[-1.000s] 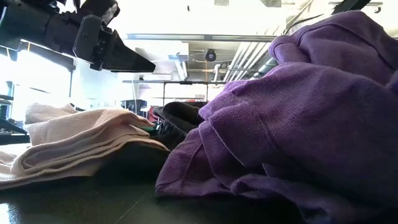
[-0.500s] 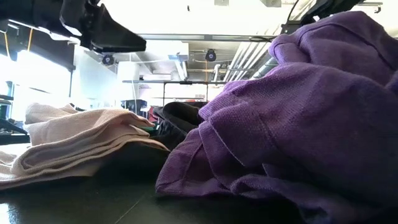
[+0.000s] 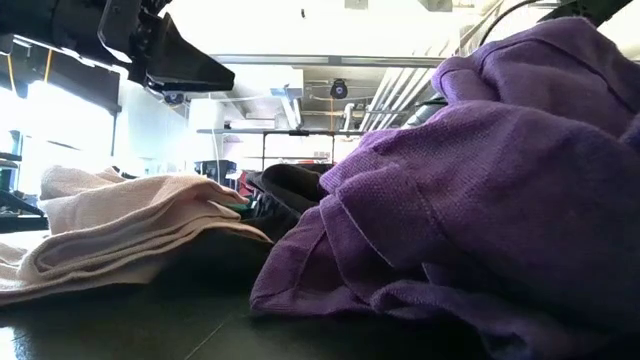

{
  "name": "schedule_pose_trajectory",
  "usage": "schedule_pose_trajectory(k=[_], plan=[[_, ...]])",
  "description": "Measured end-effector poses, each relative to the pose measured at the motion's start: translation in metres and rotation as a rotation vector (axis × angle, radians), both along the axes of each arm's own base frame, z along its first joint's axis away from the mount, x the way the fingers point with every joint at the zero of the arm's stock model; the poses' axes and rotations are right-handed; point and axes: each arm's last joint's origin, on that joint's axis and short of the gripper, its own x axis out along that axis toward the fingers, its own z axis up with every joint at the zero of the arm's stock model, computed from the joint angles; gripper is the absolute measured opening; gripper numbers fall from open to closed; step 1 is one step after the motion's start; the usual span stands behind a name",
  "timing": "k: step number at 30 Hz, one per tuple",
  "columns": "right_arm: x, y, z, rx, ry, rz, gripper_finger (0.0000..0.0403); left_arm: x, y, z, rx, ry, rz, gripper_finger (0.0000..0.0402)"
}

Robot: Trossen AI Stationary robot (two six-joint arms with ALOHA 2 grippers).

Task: Sort towels by color in basket
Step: Put the light green microfiber cloth into the right transparent bin, then put the light blue microfiber cloth into the right transparent bin

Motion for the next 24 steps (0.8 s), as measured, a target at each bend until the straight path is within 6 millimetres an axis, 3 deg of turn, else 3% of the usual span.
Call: schedule_pose_trajectory(k=[5,10,15,19,24], plan=[[0.003,-0.004,0.021,-0.060,0.014,0.066,0.0124,0.000,0.000,0.001,0.000,-0.013,0.018,0.0147],[0.001,-0.006,0.064,-0.204,0.000,0.086,0.0124,0.000,0.002,0.001,0.009,-0.012,0.035,0.0147],[-0.008,0.006,0.099,-0.360,-0.070,0.085,0.0124,0.000,0.001,0.001,0.012,-0.009,0.053,0.0147],[-0.007,0.024,0.107,-0.383,-0.206,0.185,0.0124,-0.002,0.001,-0.002,0.004,0.014,0.055,0.0147],[0.017,0.050,0.087,-0.460,-0.444,0.378,0.0124,-0.002,0.002,-0.005,0.010,0.042,0.057,0.0147]])
